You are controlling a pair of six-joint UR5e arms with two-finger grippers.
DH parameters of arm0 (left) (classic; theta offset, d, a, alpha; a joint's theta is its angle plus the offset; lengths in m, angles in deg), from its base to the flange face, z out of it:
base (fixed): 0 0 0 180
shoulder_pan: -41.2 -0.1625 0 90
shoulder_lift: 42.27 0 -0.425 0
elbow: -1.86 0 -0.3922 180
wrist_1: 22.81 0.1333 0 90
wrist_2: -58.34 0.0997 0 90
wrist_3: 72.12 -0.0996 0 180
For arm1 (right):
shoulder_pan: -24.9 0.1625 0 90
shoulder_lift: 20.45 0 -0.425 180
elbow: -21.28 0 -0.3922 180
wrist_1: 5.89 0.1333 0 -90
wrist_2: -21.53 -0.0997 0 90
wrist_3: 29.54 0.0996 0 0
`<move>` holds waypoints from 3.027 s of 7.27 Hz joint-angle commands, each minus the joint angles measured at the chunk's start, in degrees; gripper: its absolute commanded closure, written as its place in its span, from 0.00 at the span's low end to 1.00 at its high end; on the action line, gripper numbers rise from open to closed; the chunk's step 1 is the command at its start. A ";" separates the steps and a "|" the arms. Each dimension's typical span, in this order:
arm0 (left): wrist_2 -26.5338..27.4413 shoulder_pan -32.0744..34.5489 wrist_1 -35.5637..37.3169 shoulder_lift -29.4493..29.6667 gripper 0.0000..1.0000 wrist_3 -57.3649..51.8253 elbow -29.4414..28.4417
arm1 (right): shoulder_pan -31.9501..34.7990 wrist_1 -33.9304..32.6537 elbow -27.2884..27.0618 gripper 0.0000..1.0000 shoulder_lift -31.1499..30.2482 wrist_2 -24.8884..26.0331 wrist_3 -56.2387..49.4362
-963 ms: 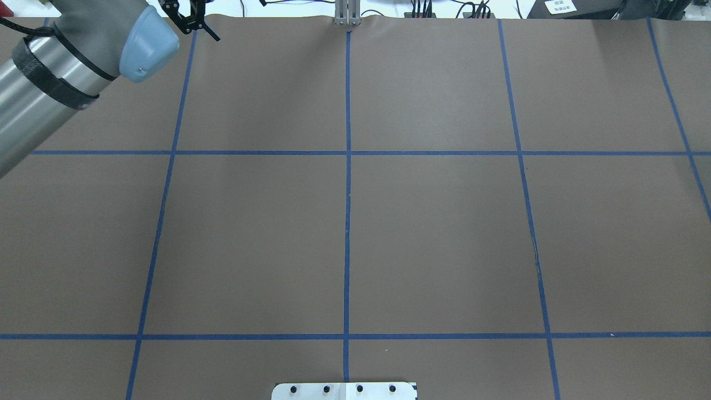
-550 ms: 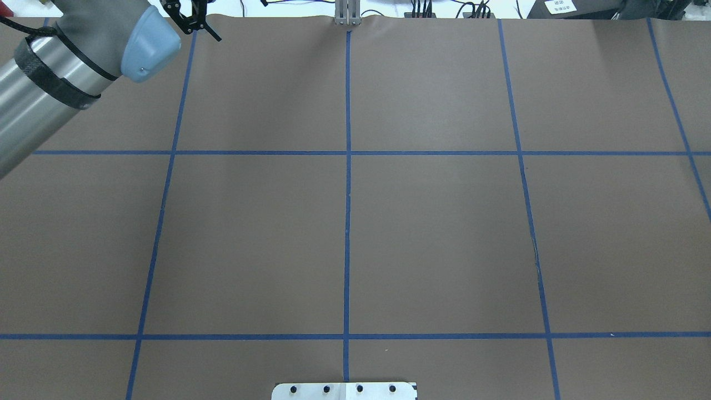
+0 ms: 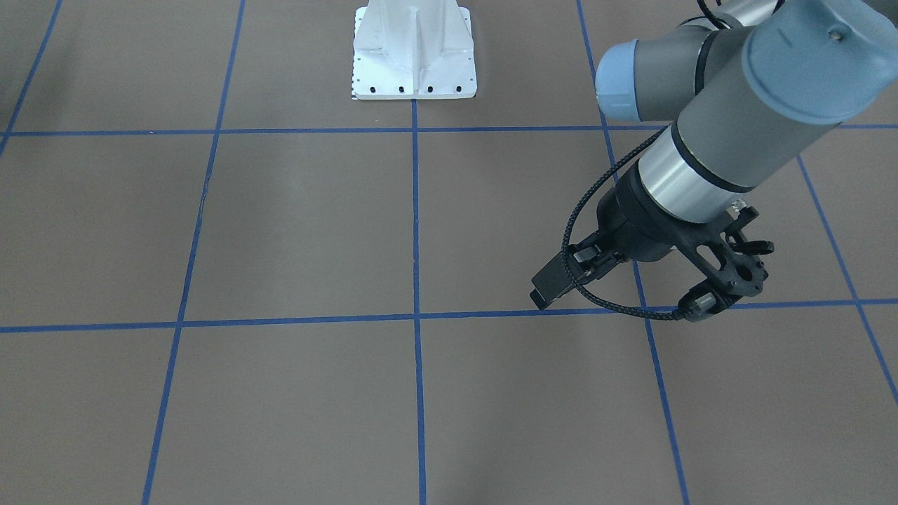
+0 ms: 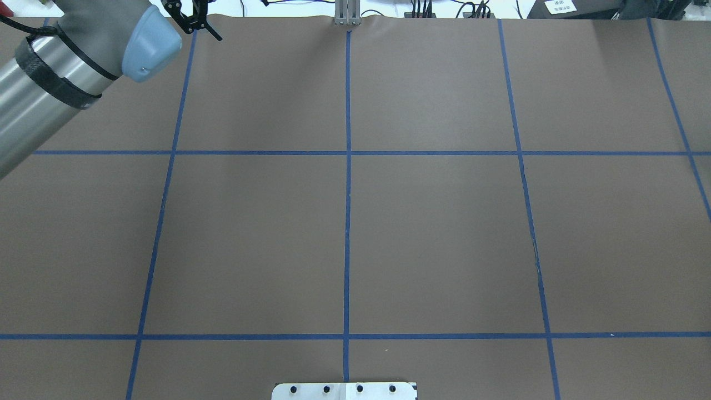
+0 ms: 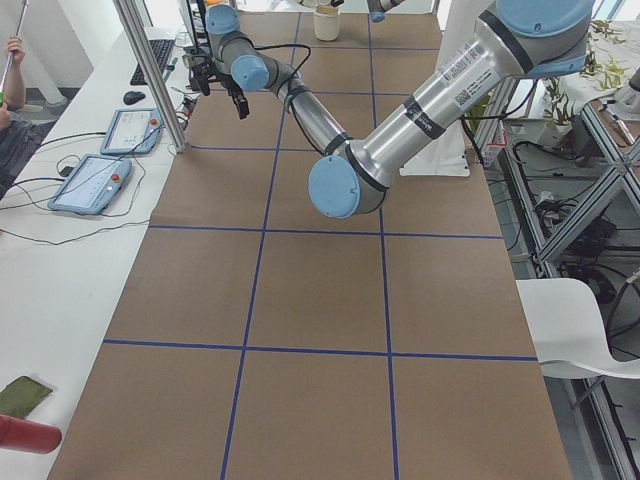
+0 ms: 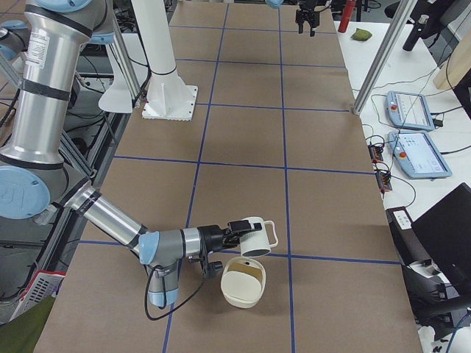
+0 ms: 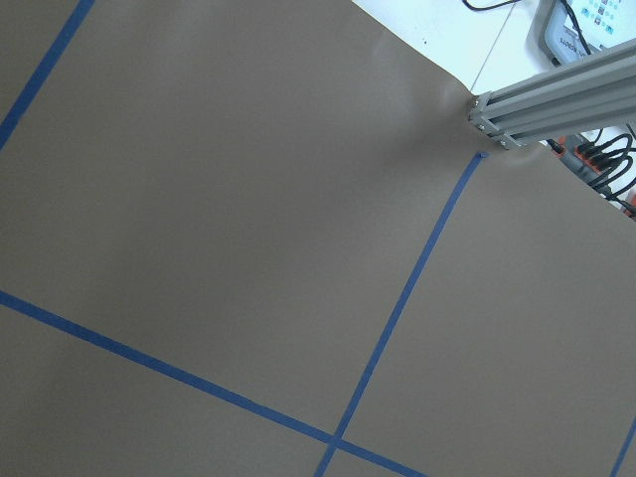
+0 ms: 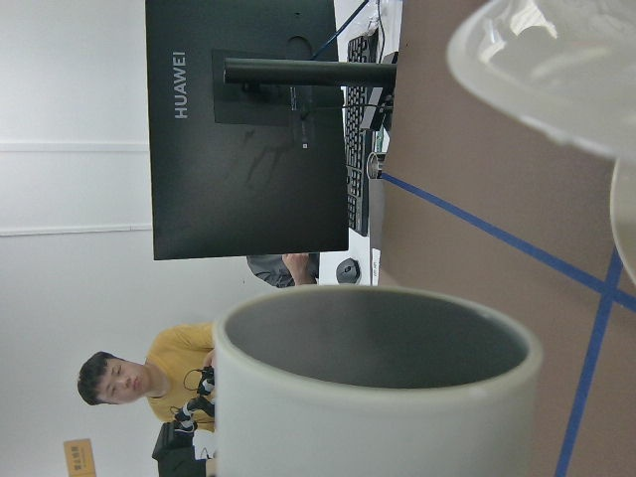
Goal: Left arm hands cup to right arm to dump lemon
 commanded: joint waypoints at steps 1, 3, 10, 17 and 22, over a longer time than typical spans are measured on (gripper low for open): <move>0.09 0.00 0.00 0.07 0.00 -1.01 -0.02 | 0.99 1.42 0.18 1.00 0.71 0.45 8.23; 0.09 0.00 0.00 0.16 0.00 -1.11 -0.11 | 1.08 4.50 0.27 1.00 -0.17 0.72 15.00; 2.19 -0.09 0.00 0.16 0.00 -2.86 -0.38 | 1.35 10.92 5.01 0.94 2.02 3.79 31.37; 2.55 -0.44 0.09 0.24 0.00 -2.86 -0.38 | 1.35 11.45 3.35 0.93 2.03 3.71 29.12; 2.55 -0.53 0.09 0.24 0.00 -2.95 -0.29 | 1.26 12.86 3.08 0.91 1.33 1.44 -0.45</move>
